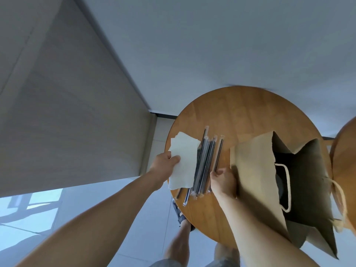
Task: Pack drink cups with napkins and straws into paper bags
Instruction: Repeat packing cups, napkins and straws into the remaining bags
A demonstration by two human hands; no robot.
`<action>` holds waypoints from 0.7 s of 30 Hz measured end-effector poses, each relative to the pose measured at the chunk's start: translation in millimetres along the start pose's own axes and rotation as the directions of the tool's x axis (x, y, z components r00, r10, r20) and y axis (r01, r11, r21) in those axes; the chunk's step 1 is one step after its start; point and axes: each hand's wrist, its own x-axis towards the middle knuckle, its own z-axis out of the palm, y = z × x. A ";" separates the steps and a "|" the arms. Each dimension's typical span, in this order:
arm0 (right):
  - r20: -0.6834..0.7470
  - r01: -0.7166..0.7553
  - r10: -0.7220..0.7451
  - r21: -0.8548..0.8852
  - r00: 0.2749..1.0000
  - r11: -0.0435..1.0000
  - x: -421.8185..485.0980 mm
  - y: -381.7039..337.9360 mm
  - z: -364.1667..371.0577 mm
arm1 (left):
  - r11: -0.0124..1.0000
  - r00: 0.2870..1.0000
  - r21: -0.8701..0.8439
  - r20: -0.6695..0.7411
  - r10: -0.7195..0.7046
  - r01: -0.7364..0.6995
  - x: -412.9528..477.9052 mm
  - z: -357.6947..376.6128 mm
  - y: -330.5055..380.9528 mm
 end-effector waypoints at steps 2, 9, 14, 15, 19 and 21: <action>0.022 0.020 -0.017 -0.124 1.000 0.992 4.5 3.9 3.7 | 1.000 1.000 0.010 -0.003 -0.007 0.007 -0.8 -0.1 -4.1; 0.124 -0.027 0.061 -0.257 0.990 0.966 10.1 4.0 4.0 | 0.997 1.000 0.078 -0.014 -0.008 0.010 -3.6 3.3 -11.3; 0.069 -0.011 0.015 -0.069 0.998 0.998 -8.5 -17.4 -17.9 | 0.997 1.000 0.072 -0.016 0.019 -0.018 -14.1 3.9 9.5; 0.058 0.023 -0.023 -0.001 0.998 1.000 -15.5 -26.1 -24.1 | 0.997 0.999 0.067 -0.022 0.035 -0.034 -18.0 3.1 16.6; 0.008 0.246 -0.258 0.284 0.966 0.927 -54.7 -63.3 -53.9 | 0.987 0.989 0.065 -0.017 0.147 -0.145 -41.0 1.1 49.1; 0.037 0.309 -0.340 0.334 0.940 0.890 -71.3 -78.9 -69.3 | 0.976 0.978 0.071 -0.016 0.208 -0.207 -55.4 -0.7 67.5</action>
